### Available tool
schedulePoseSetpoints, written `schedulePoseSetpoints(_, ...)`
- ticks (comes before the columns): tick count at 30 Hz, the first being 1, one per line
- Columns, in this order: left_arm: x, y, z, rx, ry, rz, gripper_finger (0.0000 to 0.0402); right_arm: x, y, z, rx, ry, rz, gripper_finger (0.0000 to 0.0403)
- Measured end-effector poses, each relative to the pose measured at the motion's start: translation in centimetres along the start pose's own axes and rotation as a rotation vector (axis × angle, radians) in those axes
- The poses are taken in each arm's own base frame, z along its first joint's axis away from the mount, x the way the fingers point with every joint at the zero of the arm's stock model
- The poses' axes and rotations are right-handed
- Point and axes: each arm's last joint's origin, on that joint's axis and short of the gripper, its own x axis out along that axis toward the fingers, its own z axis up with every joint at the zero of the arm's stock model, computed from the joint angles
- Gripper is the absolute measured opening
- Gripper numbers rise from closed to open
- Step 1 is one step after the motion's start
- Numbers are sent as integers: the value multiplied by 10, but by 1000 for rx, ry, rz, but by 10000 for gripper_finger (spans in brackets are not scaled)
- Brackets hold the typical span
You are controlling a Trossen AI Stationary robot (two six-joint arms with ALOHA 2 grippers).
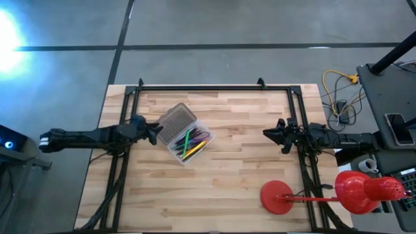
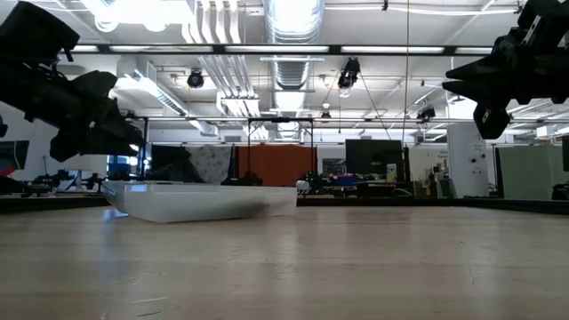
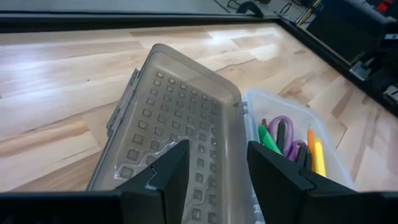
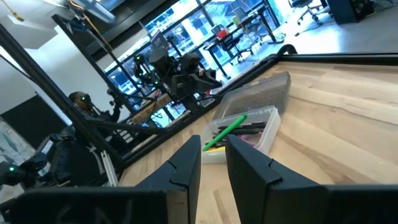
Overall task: Pick & place school supplies into a supply box
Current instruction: Return to Home Position
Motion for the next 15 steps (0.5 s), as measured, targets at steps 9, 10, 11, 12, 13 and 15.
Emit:
schedulePoseSetpoints(9, 4, 0, -3, 26, 36, 30, 145, 0, 0, 0, 0, 0, 0, 68)
schedulePoseSetpoints(10, 4, 0, -4, 28, 39, 33, 145, 0, 0, 0, 0, 0, 0, 68)
schedulePoseSetpoints(11, 4, 0, -4, 30, 43, 35, 145, 0, 0, 0, 0, 0, 0, 68)
schedulePoseSetpoints(12, 5, 0, -4, 33, 45, 38, 145, 0, 0, 0, 0, 0, 0, 68)
schedulePoseSetpoints(13, 5, 0, -4, 35, 48, 40, 145, 0, 0, 0, 0, 0, 0, 68)
schedulePoseSetpoints(15, 5, 0, -5, 39, 54, 45, 145, 0, 0, 0, 0, 0, 0, 68)
